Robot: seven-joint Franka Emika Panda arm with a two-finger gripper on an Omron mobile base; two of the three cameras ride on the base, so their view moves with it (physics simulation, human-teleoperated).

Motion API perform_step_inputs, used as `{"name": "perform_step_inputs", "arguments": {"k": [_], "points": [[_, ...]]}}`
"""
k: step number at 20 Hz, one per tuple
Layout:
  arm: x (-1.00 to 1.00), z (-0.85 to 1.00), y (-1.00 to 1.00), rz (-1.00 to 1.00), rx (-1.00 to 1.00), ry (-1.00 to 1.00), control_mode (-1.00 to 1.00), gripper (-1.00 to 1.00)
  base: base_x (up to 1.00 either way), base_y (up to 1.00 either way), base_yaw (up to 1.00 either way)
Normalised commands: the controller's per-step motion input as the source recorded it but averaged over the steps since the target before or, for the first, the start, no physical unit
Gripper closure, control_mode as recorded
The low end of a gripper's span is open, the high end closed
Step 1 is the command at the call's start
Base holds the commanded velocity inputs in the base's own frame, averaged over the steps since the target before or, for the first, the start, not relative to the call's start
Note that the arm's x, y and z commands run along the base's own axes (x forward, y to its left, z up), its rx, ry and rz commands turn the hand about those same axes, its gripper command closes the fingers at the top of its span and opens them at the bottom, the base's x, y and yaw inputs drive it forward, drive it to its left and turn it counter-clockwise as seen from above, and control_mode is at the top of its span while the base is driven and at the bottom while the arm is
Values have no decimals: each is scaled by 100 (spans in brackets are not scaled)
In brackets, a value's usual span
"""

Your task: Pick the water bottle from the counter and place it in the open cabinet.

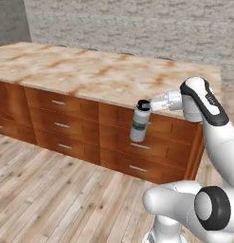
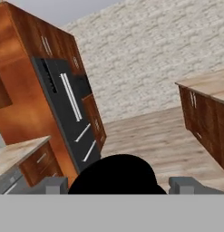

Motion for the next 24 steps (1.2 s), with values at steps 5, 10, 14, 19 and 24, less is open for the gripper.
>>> {"name": "perform_step_inputs", "arguments": {"k": [5, 10, 14, 19, 24], "points": [[0, 0, 0, 0, 0, 0, 100, 100, 74, -45, 45], [0, 0, 0, 0, 0, 0, 100, 100, 44, -31, 55], [0, 0, 0, 0, 0, 0, 100, 100, -19, -17, 74], [0, 0, 0, 0, 0, 0, 100, 100, -29, -4, 80], [0, 0, 0, 0, 0, 0, 100, 100, -14, -8, 76]]}}
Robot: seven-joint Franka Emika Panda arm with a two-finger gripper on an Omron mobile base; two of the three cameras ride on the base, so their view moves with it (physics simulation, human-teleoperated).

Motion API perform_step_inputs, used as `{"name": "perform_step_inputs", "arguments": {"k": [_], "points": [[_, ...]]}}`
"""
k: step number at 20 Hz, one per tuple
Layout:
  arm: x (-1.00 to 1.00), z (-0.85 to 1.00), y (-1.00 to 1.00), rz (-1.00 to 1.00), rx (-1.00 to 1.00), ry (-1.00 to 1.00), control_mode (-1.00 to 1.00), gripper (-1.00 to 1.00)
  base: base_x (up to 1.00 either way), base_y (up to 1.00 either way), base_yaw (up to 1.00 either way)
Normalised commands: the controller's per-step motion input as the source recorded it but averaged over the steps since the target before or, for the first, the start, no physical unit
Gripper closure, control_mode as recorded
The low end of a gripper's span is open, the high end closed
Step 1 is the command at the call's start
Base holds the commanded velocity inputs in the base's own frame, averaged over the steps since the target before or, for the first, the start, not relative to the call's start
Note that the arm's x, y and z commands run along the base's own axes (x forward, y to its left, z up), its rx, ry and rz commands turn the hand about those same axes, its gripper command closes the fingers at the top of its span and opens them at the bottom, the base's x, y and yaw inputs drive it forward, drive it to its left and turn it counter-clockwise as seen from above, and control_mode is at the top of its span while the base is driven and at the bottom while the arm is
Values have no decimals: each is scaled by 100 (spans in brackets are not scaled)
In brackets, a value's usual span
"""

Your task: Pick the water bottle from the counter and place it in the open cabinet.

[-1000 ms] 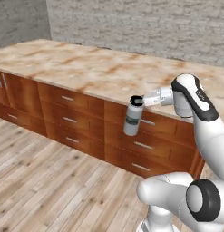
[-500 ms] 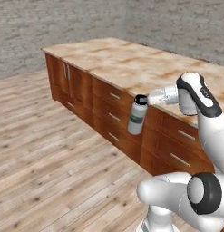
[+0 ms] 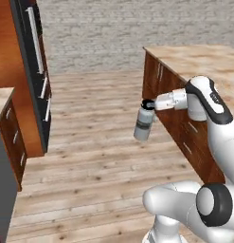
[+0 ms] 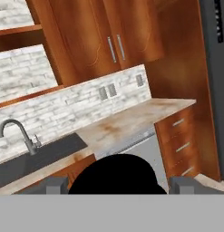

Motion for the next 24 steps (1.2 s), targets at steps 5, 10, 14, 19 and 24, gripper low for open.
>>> {"name": "perform_step_inputs", "arguments": {"k": [5, 10, 14, 19, 24], "points": [[0, 0, 0, 0, 0, 0, 100, 100, -24, -51, 67], [0, 0, 0, 0, 0, 0, 100, 100, -28, -35, 73], [0, 0, 0, 0, 0, 0, 100, 100, -28, -17, 77], [0, 0, 0, 0, 0, 0, 100, 100, -26, -10, 76], [0, 0, 0, 0, 0, 0, 100, 100, -28, -11, 77]]}}
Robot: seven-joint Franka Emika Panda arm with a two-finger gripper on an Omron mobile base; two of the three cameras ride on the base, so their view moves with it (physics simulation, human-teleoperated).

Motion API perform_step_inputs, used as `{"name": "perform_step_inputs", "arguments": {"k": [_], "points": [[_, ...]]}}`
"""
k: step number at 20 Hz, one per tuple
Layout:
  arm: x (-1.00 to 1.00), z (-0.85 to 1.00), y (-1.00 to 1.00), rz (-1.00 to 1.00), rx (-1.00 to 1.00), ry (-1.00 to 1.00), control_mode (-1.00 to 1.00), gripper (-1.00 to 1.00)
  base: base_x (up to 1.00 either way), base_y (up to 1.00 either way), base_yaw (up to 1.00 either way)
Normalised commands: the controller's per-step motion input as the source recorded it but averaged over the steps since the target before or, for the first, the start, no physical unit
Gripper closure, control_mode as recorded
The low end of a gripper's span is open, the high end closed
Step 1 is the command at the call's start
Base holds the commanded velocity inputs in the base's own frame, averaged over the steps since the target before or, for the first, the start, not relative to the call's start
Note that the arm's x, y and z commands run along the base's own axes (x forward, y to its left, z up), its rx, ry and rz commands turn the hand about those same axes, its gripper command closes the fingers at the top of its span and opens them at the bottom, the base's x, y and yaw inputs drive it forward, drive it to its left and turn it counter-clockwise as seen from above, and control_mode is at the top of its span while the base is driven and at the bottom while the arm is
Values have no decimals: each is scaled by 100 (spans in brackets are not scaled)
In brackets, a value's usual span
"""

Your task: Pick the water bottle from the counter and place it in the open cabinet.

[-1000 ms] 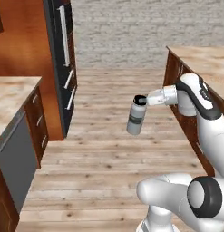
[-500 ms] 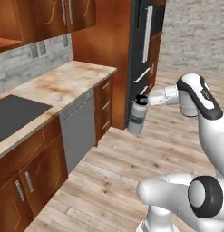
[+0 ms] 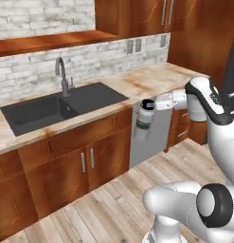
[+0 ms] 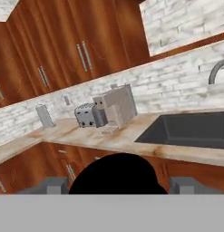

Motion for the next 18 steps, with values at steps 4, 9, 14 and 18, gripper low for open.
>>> {"name": "perform_step_inputs", "arguments": {"k": [4, 9, 14, 18], "points": [[0, 0, 0, 0, 0, 0, 100, 100, -21, -8, 78], [0, 0, 0, 0, 0, 0, 100, 100, -18, -9, 76], [0, 0, 0, 0, 0, 0, 100, 100, -21, -11, 78], [0, 0, 0, 0, 0, 0, 100, 100, -18, -11, 80]]}}
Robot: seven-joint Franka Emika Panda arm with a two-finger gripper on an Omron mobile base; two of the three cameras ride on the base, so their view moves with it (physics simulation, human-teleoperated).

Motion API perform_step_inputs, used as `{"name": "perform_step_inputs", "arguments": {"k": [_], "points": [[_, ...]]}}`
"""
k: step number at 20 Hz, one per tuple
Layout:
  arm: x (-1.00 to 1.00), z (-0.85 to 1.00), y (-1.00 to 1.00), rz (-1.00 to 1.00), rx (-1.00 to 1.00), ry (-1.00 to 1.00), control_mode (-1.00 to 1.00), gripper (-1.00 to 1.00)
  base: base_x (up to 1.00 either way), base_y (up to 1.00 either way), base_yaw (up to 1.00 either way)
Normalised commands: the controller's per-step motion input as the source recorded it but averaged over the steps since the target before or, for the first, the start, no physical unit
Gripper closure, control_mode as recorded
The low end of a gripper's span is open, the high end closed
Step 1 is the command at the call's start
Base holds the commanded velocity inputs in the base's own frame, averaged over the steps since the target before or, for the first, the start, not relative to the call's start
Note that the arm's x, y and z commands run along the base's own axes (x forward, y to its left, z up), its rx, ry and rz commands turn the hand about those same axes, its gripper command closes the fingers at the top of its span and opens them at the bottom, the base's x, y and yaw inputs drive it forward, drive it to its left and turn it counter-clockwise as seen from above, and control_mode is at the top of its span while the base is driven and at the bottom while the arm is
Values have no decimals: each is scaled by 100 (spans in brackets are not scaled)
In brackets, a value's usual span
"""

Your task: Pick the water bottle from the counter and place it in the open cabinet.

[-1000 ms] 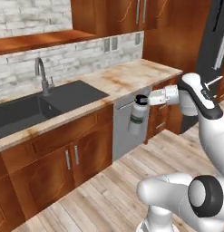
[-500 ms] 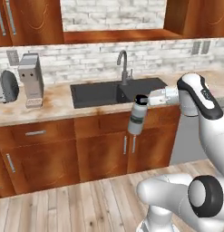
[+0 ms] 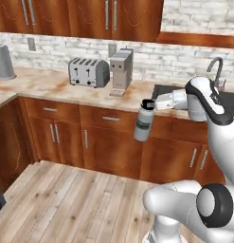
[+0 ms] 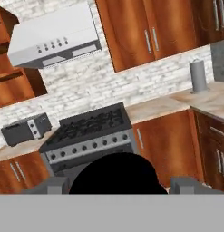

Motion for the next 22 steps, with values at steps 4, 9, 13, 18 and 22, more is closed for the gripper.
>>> {"name": "perform_step_inputs", "arguments": {"k": [4, 9, 13, 18, 22], "points": [[0, 0, 0, 0, 0, 0, 100, 100, -24, -2, 80], [0, 0, 0, 0, 0, 0, 100, 100, -23, 0, 79], [0, 0, 0, 0, 0, 0, 100, 100, -24, 0, 78], [0, 0, 0, 0, 0, 0, 100, 100, -17, 0, 72], [0, 0, 0, 0, 0, 0, 100, 100, -15, -13, 54]]}}
